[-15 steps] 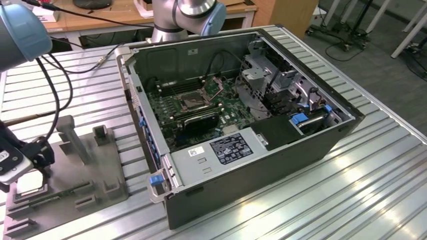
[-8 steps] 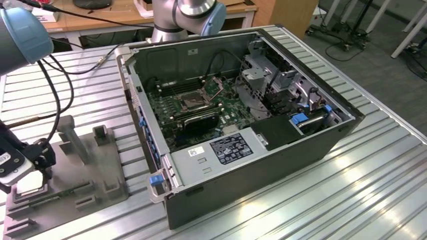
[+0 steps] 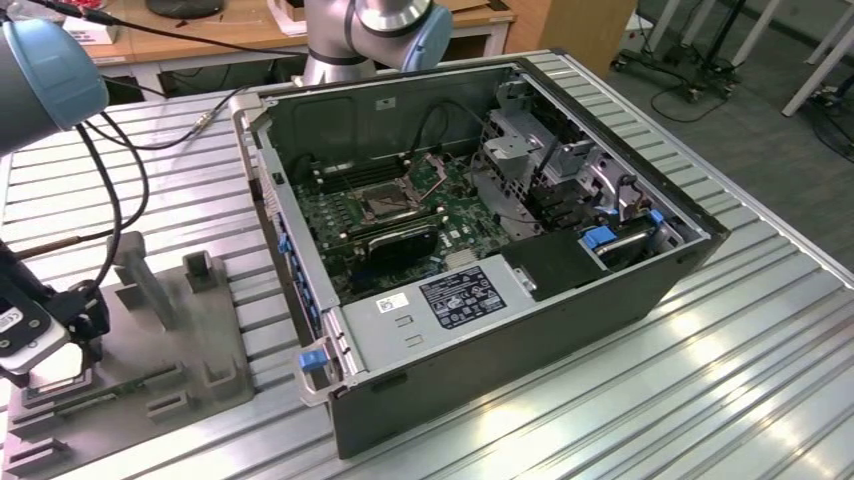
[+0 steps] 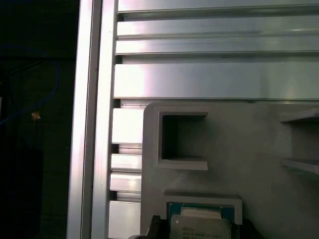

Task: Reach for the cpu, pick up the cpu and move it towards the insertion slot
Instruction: 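Reach for the cpu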

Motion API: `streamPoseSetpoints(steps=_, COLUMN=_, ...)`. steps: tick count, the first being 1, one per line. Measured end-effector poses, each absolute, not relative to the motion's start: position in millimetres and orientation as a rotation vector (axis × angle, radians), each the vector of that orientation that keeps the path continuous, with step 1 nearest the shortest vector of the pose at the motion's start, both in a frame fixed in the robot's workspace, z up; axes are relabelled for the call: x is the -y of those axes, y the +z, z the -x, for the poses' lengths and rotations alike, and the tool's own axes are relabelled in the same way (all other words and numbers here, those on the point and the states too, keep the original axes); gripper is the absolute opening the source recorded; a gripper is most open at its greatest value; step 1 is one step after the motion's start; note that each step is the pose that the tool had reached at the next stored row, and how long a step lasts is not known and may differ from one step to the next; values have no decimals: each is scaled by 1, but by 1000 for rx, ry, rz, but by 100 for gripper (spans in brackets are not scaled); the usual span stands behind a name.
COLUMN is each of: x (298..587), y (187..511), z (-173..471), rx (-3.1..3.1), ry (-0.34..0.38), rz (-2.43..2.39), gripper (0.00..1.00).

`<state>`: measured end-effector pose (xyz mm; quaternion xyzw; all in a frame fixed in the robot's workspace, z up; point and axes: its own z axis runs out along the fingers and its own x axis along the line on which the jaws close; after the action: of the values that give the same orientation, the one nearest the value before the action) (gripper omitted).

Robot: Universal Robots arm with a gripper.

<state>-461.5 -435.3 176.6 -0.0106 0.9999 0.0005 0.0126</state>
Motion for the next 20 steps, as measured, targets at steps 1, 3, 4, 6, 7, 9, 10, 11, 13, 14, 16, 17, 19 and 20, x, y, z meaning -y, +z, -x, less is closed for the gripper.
streamPoseSetpoints(steps=1, x=435, y=177, z=461, rx=-3116, ry=2, rz=33, gripper=74)
streamPoseSetpoints(steps=3, x=435, y=177, z=461, rx=-3116, ry=2, rz=33, gripper=67)
streamPoseSetpoints(steps=4, x=435, y=177, z=461, rx=-3116, ry=2, rz=33, gripper=67)
streamPoseSetpoints(steps=6, x=436, y=176, z=461, rx=-3116, ry=0, rz=33, gripper=67)
streamPoseSetpoints(steps=7, x=436, y=176, z=461, rx=-3116, ry=-1, rz=33, gripper=67)
streamPoseSetpoints(steps=9, x=437, y=176, z=461, rx=-3116, ry=-3, rz=33, gripper=67)
streamPoseSetpoints(steps=10, x=437, y=177, z=461, rx=-3116, ry=-3, rz=30, gripper=67)
streamPoseSetpoints(steps=11, x=437, y=177, z=461, rx=-3116, ry=-3, rz=23, gripper=67)
streamPoseSetpoints(steps=13, x=438, y=177, z=461, rx=-3116, ry=-3, rz=7, gripper=67)
streamPoseSetpoints(steps=14, x=438, y=176, z=461, rx=-3116, ry=-3, rz=-1, gripper=67)
streamPoseSetpoints(steps=16, x=438, y=177, z=461, rx=-3116, ry=-3, rz=-3, gripper=65)
streamPoseSetpoints(steps=17, x=438, y=177, z=461, rx=-3116, ry=-3, rz=-3, gripper=65)
streamPoseSetpoints(steps=19, x=438, y=177, z=461, rx=-3116, ry=-3, rz=-3, gripper=58)
streamPoseSetpoints(steps=20, x=438, y=177, z=461, rx=-3116, ry=-3, rz=-3, gripper=58)
